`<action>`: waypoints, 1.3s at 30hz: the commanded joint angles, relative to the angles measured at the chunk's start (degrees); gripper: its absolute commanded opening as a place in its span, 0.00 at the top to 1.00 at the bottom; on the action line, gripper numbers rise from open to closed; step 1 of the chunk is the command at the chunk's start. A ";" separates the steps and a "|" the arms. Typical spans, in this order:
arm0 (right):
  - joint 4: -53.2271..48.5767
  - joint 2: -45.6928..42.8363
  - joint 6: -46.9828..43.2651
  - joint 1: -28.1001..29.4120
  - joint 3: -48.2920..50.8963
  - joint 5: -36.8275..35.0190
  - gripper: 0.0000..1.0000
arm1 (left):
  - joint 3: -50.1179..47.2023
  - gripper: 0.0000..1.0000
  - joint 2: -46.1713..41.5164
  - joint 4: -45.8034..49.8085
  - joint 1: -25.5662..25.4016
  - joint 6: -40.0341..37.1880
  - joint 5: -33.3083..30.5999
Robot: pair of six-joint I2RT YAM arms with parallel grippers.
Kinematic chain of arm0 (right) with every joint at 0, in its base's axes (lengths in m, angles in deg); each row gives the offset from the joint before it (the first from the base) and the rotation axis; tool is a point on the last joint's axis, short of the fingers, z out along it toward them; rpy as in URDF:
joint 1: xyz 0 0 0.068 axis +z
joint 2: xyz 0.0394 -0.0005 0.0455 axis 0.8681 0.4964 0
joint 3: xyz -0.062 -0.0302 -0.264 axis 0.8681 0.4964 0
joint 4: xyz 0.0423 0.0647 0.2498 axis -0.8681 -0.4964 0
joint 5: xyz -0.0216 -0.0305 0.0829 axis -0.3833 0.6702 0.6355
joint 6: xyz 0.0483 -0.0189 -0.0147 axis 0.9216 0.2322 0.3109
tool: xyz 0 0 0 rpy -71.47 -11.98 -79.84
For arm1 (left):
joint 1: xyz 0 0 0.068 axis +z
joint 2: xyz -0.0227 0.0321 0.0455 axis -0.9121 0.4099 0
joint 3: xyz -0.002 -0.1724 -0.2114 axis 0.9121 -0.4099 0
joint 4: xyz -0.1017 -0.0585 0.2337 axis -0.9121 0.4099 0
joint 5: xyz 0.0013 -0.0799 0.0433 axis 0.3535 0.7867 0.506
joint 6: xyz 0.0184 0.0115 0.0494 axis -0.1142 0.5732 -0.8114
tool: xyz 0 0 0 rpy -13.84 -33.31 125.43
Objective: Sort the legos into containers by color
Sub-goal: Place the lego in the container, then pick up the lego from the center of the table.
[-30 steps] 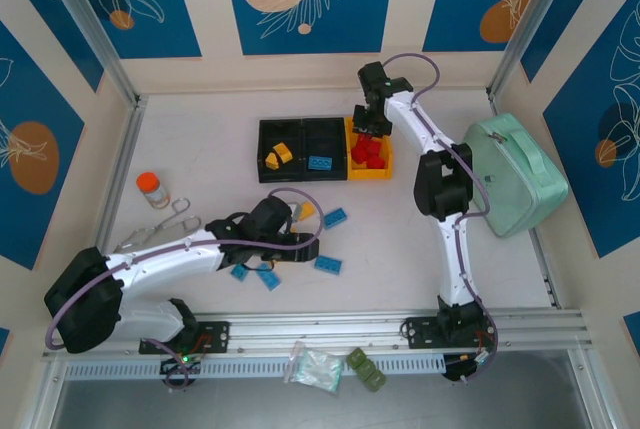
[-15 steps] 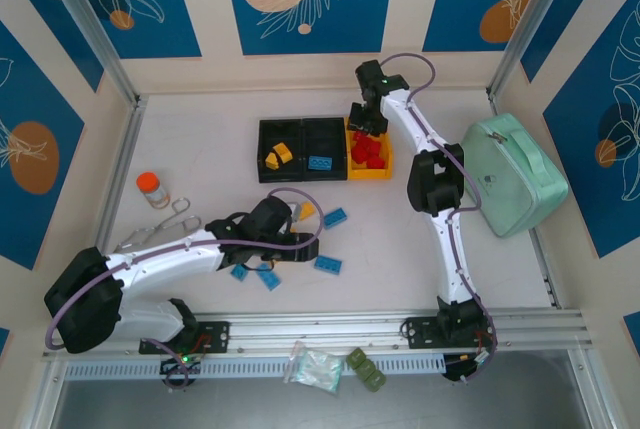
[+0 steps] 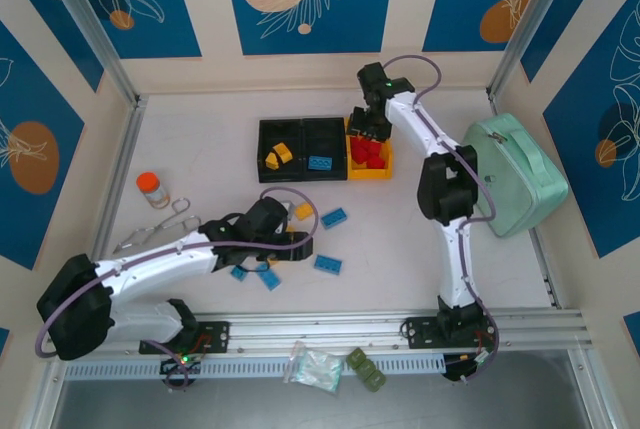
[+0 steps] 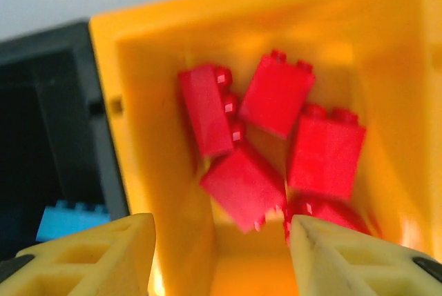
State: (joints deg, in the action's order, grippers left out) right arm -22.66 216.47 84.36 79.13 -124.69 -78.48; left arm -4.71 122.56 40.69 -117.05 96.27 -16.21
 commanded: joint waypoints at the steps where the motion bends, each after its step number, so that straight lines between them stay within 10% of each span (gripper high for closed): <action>1: 4.34 -10.10 -0.64 1.09 6.84 0.41 0.46 | 0.49 0.28 -2.33 4.14 -0.18 0.82 -3.43; 19: 11.57 -34.67 9.89 8.69 44.46 7.32 0.24 | -0.84 0.26 -6.20 14.81 3.87 3.05 -9.08; 39: 11.40 -20.49 32.39 16.06 43.61 8.71 0.16 | -6.32 0.27 -5.53 6.49 3.82 5.96 -4.90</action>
State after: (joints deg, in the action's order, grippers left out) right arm -9.66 194.63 113.96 94.76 -78.49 -70.70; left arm -10.19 118.16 48.45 -113.59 101.08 -22.19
